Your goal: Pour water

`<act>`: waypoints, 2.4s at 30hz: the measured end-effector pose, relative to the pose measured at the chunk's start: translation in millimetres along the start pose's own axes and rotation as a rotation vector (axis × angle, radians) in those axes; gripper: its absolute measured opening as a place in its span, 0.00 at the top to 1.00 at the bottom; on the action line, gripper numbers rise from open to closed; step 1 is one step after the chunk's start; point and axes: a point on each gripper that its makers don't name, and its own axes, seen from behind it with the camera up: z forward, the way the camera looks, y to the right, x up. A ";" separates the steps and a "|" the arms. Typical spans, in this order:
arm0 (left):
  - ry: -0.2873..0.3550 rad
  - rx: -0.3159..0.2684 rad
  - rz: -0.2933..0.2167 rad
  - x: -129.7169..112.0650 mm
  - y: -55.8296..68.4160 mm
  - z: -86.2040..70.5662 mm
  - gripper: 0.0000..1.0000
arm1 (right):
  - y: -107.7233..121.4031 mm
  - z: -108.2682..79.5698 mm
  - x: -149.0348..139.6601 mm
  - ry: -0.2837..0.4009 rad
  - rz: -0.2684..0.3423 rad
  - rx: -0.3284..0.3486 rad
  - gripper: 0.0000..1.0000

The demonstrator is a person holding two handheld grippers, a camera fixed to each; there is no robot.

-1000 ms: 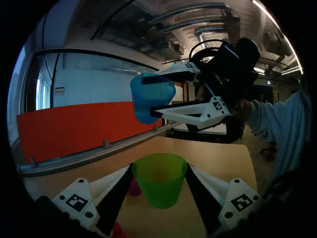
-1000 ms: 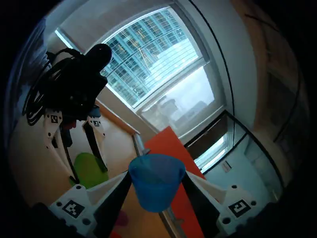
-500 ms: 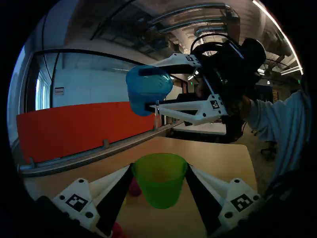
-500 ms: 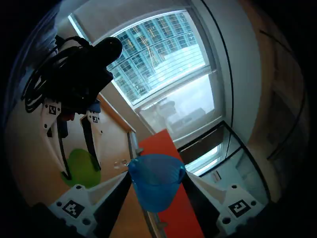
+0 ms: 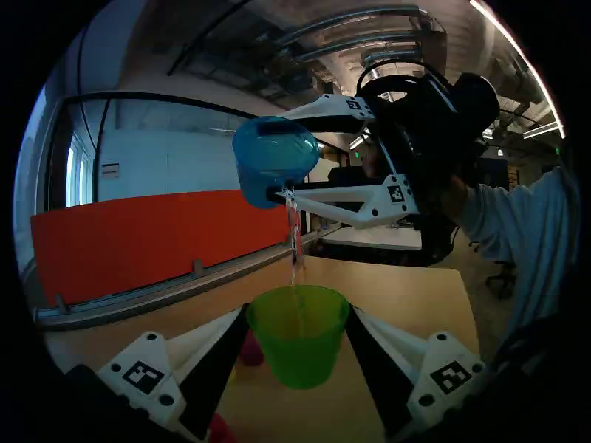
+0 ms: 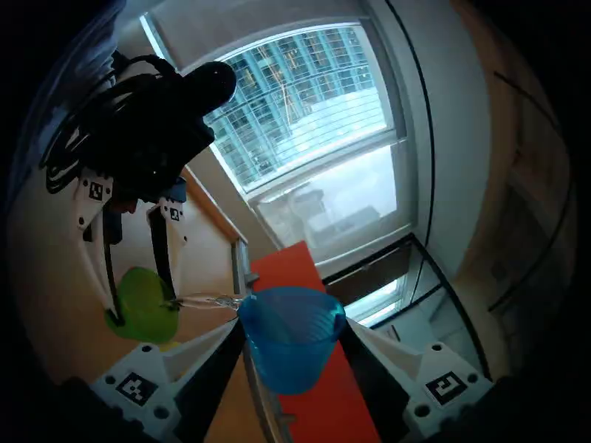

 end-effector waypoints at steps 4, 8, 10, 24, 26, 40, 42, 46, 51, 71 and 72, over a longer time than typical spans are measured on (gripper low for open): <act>0.000 -0.001 0.002 0.3 0.5 0.4 0.10 | 0.1 -0.5 -1.1 -0.002 -0.017 -0.002 0.10; 0.000 -0.003 0.003 0.1 1.4 1.1 0.10 | 1.3 -0.5 -1.2 -0.002 -0.031 -0.007 0.10; 0.000 -0.004 0.004 0.0 1.4 1.7 0.10 | 2.2 -0.2 -1.4 -0.001 -0.037 -0.010 0.10; 0.005 -0.001 0.006 0.5 1.3 2.7 0.10 | 6.3 0.2 -1.9 0.002 -0.083 -0.022 0.10; 0.005 -0.001 0.007 0.4 1.3 2.8 0.10 | 6.4 0.5 -1.6 0.002 -0.090 -0.022 0.10; 0.012 0.000 0.003 1.7 -0.2 3.0 0.10 | 11.9 3.1 2.1 0.005 -0.151 -0.033 0.10; 0.012 0.000 0.003 1.5 -0.1 2.9 0.10 | 12.4 3.7 2.7 0.006 -0.163 -0.035 0.10; 0.013 0.000 0.004 1.8 -0.2 2.5 0.10 | 12.4 5.0 4.5 0.009 -0.185 -0.036 0.10; 0.014 0.002 0.004 2.1 -0.5 1.4 0.10 | 12.2 6.2 6.5 0.010 -0.207 -0.036 0.10; 0.010 -0.001 0.015 4.2 1.5 0.3 0.10 | 21.6 5.7 13.1 -0.001 -0.324 -0.061 0.10; 0.010 -0.001 0.016 4.5 1.9 0.5 0.10 | 22.0 5.6 13.3 -0.001 -0.329 -0.062 0.10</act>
